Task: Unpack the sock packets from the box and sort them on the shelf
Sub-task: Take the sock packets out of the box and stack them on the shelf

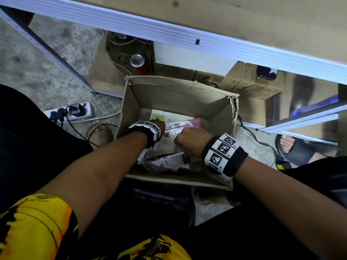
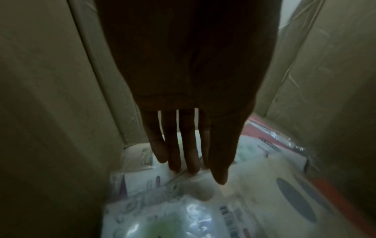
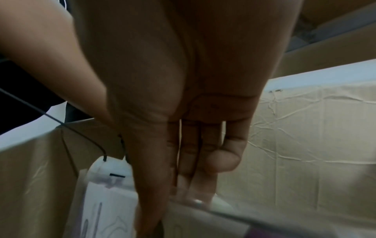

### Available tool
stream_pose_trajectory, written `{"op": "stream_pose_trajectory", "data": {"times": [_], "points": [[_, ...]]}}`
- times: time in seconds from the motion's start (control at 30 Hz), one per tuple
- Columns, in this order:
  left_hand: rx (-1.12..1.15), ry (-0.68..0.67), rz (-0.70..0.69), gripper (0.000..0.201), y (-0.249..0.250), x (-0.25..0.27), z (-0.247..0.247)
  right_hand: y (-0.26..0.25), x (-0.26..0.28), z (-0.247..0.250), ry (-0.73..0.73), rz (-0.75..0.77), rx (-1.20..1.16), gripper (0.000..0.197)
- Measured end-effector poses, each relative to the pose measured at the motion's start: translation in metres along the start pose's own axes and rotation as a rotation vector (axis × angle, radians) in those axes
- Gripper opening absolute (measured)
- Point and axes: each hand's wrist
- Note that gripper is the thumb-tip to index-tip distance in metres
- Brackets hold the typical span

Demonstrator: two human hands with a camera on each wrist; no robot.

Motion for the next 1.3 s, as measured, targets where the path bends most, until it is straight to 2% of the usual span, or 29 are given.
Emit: {"op": "stream_pose_trajectory", "data": {"times": [0.2, 0.3, 0.5, 0.7, 0.9, 1.0, 1.13, 1.3], "points": [[0.059, -0.026, 0.018, 0.039, -0.007, 0.0, -0.021, 0.006, -0.002, -0.003, -0.011, 0.015, -0.025, 0.014], [0.06, -0.004, 0.058, 0.029, -0.007, 0.0, -0.025, 0.008, -0.005, -0.005, -0.044, 0.016, -0.036, 0.019], [0.156, 0.134, 0.085, 0.022, -0.007, -0.01, -0.016, 0.01, -0.011, -0.009, -0.103, -0.007, -0.063, 0.025], [0.219, 0.087, 0.138, 0.031, -0.008, -0.011, -0.017, 0.012, -0.012, -0.01, -0.097, -0.003, -0.067, 0.016], [0.247, 0.111, 0.051, 0.038, -0.008, -0.005, -0.007, 0.013, -0.011, -0.008, -0.068, -0.033, -0.048, 0.017], [0.274, 0.085, -0.022, 0.024, -0.004, 0.004, 0.006, 0.01, -0.011, -0.01, -0.054, -0.049, -0.02, 0.019], [0.21, 0.107, -0.118, 0.013, 0.006, 0.029, 0.039, 0.005, -0.006, -0.004, -0.014, -0.077, -0.011, 0.022], [0.108, 0.136, -0.21, 0.016, 0.019, 0.073, 0.088, 0.0, 0.01, 0.016, 0.051, -0.076, -0.018, 0.019]]}}
Point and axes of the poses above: each hand's wrist, its own x-axis away from the middle knuckle, its own z-axis out of the back of the hand, y = z × x, and after that the axes turned 3 degrees about -x, right-handed
